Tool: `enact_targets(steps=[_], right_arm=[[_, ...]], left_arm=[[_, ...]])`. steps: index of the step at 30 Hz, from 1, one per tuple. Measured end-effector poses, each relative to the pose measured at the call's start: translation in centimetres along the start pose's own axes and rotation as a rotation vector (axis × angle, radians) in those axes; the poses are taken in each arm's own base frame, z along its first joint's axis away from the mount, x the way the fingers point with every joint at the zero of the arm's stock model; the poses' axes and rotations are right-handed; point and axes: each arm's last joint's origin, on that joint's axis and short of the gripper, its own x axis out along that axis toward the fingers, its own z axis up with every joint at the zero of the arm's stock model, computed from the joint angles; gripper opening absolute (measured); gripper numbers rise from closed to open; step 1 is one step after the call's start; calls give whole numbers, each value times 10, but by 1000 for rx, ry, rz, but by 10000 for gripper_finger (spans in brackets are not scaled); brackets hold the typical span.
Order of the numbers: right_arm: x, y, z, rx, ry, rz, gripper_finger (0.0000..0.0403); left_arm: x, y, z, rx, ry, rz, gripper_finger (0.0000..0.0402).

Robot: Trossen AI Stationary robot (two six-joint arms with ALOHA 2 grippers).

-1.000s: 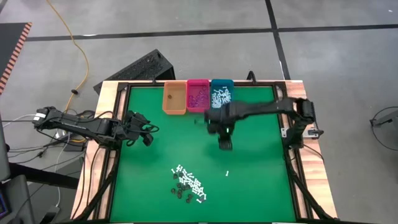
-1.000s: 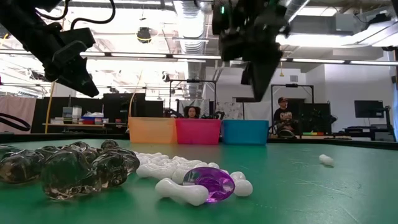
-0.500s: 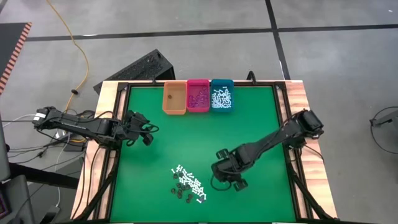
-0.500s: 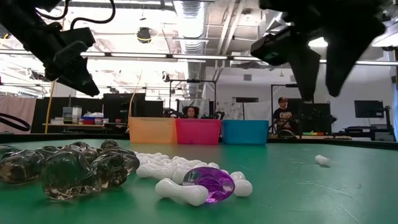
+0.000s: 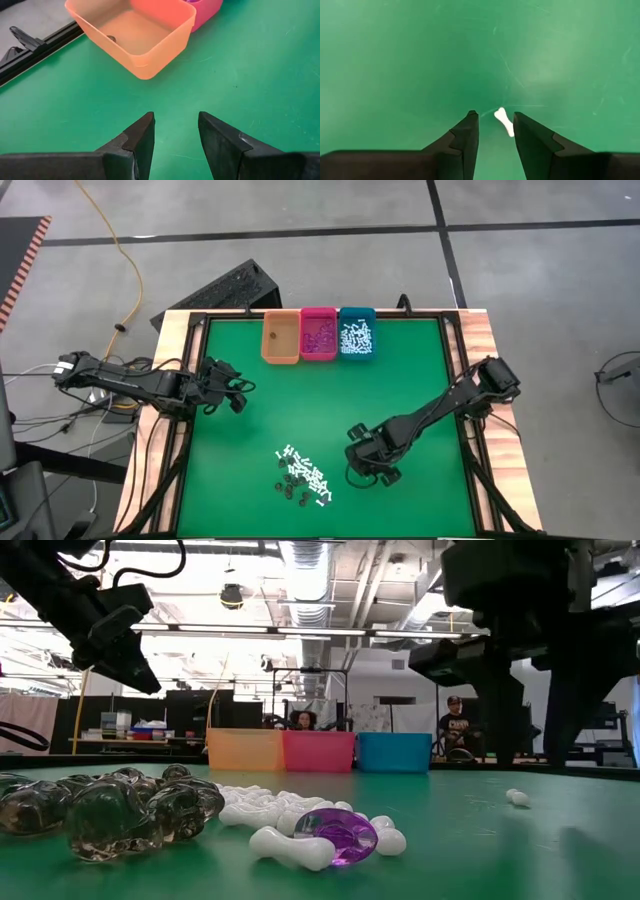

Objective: Sort Halloween decoration
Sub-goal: Put the white bone toy into the blue bin

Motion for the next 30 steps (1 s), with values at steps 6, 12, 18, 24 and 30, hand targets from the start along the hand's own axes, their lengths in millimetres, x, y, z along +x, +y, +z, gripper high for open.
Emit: enact_targets(steps=[6,12,18,24,30], right_arm=[[0,-4,2,-72,-21,-40,155],[19,-5,1,-146,19,-19,154],[41,0,0,-163,80,16,154],[45,-8,-4,-52,109,12,125],[45,-17,-8,1,125,7,53]], left_arm=[[0,0,0,1,-10,14,144],[0,1,0,1,-14,22,144],[0,1,0,5,-9,23,144],[0,1,0,5,-9,24,144],[0,1,0,6,-10,24,144]])
